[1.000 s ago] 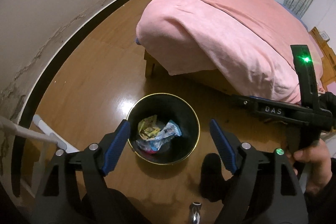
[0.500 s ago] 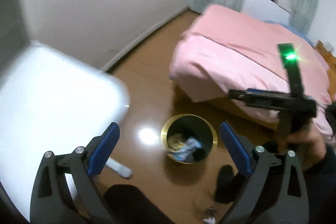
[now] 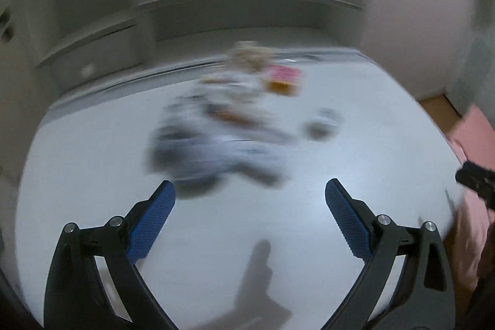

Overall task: Collect trash
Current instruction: 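Grasp the grey sock with the left tool while the right tool grasps the white cap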

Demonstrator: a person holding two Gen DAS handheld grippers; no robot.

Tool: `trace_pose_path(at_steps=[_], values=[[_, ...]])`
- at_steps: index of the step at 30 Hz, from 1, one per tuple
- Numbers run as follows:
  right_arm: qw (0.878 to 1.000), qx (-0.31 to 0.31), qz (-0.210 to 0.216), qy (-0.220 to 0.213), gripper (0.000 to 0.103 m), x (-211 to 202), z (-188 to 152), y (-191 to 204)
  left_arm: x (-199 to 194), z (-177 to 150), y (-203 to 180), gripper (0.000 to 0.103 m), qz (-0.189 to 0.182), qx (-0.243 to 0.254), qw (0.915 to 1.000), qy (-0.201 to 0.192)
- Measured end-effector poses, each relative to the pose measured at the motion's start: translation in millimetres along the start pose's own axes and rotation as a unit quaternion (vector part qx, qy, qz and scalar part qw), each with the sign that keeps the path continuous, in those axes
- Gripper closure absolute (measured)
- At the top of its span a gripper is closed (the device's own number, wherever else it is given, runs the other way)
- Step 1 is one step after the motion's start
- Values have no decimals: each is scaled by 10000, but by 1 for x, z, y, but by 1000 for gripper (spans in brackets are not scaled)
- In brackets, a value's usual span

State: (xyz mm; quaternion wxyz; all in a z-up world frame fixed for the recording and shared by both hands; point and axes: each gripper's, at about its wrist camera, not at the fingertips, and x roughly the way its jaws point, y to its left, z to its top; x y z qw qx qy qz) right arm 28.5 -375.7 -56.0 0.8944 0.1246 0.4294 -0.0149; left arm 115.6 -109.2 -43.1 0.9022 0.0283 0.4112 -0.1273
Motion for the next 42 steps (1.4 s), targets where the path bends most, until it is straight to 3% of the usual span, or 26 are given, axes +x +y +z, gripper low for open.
trace_pose_path(at_steps=[6, 16, 17, 18, 21, 23, 29, 32, 33, 42], values=[[9973, -601, 365, 218, 24, 47, 30, 83, 17, 6, 57, 8, 106, -444, 9989, 89], [9927, -1036, 276, 549, 24, 110, 58, 128, 60, 14, 52, 9, 147, -250, 9992, 261], [9922, -1083, 229, 577, 24, 117, 60, 131, 62, 15, 53, 16, 114, -262, 9993, 249], [9917, -1116, 202, 598, 24, 121, 61, 132, 62, 14, 55, 36, 62, -276, 9993, 231], [9904, -1224, 81, 631, 28, 134, 66, 137, 63, 12, 58, 77, -126, -268, 9991, 290], [9899, -1259, 65, 654, 32, 139, 68, 138, 58, 8, 60, 81, -105, -242, 9992, 292], [9887, -1359, -20, 633, 44, 150, 73, 143, 42, -4, 70, 83, -58, -269, 9991, 317], [9877, -1438, -57, 604, 71, 150, 75, 147, 33, -9, 73, 83, -41, -243, 9992, 310], [9879, -1424, -39, 609, 73, 149, 75, 147, 30, -10, 73, 83, -36, -217, 9992, 321], [9923, -1186, -15, 353, 73, 102, 58, 120, -2, -13, 58, 84, -210, -80, 9997, 121]])
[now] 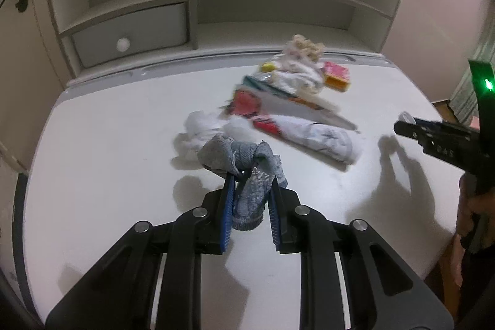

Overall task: Collect trash
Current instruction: 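Grasp the grey sock with the left tool while the right tool grasps the white cap, then carry the sock and cap over the black bin and open both tools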

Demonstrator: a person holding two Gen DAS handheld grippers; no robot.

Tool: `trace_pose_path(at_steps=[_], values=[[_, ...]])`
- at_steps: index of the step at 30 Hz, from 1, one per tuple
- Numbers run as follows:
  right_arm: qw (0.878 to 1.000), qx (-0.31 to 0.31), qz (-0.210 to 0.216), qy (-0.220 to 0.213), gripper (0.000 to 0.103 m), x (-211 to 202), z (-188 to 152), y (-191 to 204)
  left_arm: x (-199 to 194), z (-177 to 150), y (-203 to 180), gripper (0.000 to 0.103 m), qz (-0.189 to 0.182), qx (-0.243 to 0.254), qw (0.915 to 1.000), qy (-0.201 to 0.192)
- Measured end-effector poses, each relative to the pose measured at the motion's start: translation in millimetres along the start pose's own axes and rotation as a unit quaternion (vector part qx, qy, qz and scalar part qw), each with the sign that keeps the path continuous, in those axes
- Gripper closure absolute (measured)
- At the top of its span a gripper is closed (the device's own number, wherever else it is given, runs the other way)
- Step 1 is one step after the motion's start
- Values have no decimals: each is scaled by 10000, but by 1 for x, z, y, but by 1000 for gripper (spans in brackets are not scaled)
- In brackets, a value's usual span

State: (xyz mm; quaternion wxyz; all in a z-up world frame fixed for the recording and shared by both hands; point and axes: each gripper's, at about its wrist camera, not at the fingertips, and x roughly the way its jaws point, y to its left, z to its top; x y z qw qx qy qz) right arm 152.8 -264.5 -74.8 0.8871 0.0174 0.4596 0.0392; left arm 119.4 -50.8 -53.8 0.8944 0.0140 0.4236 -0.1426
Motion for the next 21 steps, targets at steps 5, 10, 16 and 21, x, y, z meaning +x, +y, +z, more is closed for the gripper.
trace_pose_path(at_steps=[5, 10, 16, 21], values=[[9987, 419, -270, -64, 73, -39, -38, -46, 2, 0, -60, 84, -456, 458, 9979, -23], [9911, 1086, -762, -128, 73, -85, -93, -118, 6, -4, -149, 84, -1102, 1104, 9878, 5], [9710, 1937, -1386, -196, 73, -142, -167, -202, 8, -22, -268, 84, -1939, 1938, 9616, 124], [9463, 2695, -1782, -138, 73, -173, -236, -265, 9, -49, -358, 84, -2524, 2574, 9324, 258]])
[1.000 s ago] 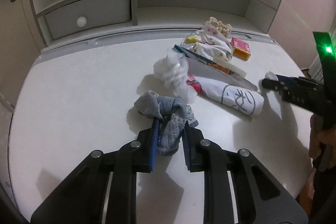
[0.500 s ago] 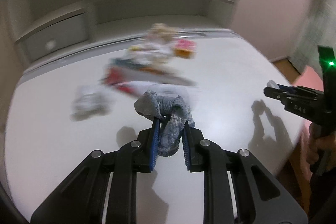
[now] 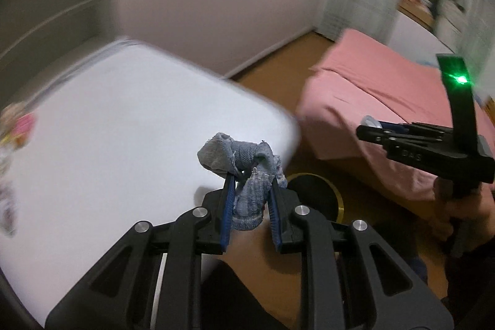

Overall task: Collect trash
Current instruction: 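Carry the sock and cap over the black bin and open both tools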

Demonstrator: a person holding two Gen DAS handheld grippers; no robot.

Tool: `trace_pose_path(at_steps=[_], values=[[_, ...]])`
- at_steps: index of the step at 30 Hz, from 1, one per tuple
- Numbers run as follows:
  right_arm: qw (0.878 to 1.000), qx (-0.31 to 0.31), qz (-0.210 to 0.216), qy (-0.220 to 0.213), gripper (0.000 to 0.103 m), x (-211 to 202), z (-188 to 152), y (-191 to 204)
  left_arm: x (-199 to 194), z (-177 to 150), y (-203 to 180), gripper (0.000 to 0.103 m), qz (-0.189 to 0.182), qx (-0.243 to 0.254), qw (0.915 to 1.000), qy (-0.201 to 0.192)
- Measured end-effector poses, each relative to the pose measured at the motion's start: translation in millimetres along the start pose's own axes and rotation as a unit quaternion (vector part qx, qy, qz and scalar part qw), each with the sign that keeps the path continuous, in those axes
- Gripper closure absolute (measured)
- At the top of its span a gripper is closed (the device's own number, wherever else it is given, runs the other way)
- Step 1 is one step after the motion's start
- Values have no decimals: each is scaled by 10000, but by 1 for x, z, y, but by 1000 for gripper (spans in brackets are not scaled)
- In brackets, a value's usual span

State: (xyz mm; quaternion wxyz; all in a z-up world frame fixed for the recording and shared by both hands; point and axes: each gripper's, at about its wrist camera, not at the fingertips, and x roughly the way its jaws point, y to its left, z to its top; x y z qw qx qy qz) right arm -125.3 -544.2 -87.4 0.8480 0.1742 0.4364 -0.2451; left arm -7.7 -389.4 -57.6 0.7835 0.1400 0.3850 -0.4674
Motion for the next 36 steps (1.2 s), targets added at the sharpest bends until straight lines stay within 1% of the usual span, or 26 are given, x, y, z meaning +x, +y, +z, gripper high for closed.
trace_pose_path(at_steps=[4, 6, 7, 12, 15, 19, 25, 36], values=[[9981, 528, -254, 194, 73, 8, -27, -64, 46, 6, -59, 84, -474, 393, 9979, 208], [9965, 718, -334, 283, 73, 12, -40, -91, 64, 6, -79, 84, -637, 514, 9963, 277], [9950, 856, -386, 346, 73, 18, -49, -106, 77, 4, -91, 84, -694, 603, 9952, 325], [9904, 1162, -465, 582, 73, 46, -78, -146, 126, -4, -129, 84, -860, 867, 9911, 533], [9879, 1274, -419, 777, 73, 70, -92, -157, 152, -10, -142, 84, -912, 938, 9890, 697], [9859, 1280, -345, 1017, 73, 97, -99, -166, 178, -21, -149, 83, -886, 925, 9874, 927], [9838, 1300, -315, 1193, 73, 120, -106, -168, 205, -27, -149, 83, -767, 898, 9862, 1160], [9844, 1238, -328, 1207, 73, 126, -100, -160, 214, -29, -141, 83, -753, 856, 9856, 1248]])
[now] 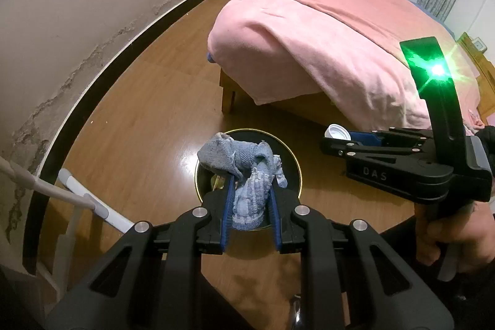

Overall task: Collect trash
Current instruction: 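Carry the sock and cap over the black bin and open both tools, then grasp the white tissue with the left tool while the right tool grasps the paper wrapper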

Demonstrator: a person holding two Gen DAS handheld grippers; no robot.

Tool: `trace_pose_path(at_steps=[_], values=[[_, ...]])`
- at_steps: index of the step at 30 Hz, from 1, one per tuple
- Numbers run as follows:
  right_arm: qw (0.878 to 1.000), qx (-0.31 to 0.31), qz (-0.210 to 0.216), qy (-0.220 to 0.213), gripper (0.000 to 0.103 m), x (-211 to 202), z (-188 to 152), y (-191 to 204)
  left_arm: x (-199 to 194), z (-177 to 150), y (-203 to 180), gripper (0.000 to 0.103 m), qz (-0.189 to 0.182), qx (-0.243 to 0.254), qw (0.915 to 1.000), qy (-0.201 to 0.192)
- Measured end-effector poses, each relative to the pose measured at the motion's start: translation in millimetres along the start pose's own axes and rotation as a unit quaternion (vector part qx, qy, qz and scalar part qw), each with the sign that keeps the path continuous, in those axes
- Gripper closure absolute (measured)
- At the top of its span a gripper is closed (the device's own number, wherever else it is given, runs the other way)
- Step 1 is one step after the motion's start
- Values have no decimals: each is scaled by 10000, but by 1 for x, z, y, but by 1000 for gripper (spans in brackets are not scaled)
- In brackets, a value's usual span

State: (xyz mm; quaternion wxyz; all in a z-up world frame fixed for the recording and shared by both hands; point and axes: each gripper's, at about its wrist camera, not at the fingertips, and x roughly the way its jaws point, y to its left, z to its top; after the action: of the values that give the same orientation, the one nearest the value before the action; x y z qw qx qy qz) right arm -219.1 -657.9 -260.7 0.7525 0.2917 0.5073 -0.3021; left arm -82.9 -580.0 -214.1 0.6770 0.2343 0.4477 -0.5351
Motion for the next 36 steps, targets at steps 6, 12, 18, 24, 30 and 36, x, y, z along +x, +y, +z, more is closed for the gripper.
trace_pose_path(at_steps=[6, 12, 18, 24, 30, 36], values=[[10000, 14, 37, -71, 58, -3, 1, 2, 2, -2, 1, 83, 6, -38, 10000, 21], [9999, 73, 11, -109, 51, -4, 4, 0, 7, -2, 4, 83, 5, -80, 9999, 72], [9996, 227, 15, -167, 45, -7, 6, -9, 14, 0, 1, 83, -32, -85, 9999, 138], [9984, 512, 34, -246, 43, -13, 6, -24, 23, 12, -13, 73, -134, 63, 9997, 179], [9975, 650, 20, -274, 40, -17, 4, -35, 18, 20, -27, 43, -157, 207, 9997, 15], [9971, 712, 5, -280, 39, -21, 0, -39, 14, 21, -28, 42, -189, 183, 9996, 46]])
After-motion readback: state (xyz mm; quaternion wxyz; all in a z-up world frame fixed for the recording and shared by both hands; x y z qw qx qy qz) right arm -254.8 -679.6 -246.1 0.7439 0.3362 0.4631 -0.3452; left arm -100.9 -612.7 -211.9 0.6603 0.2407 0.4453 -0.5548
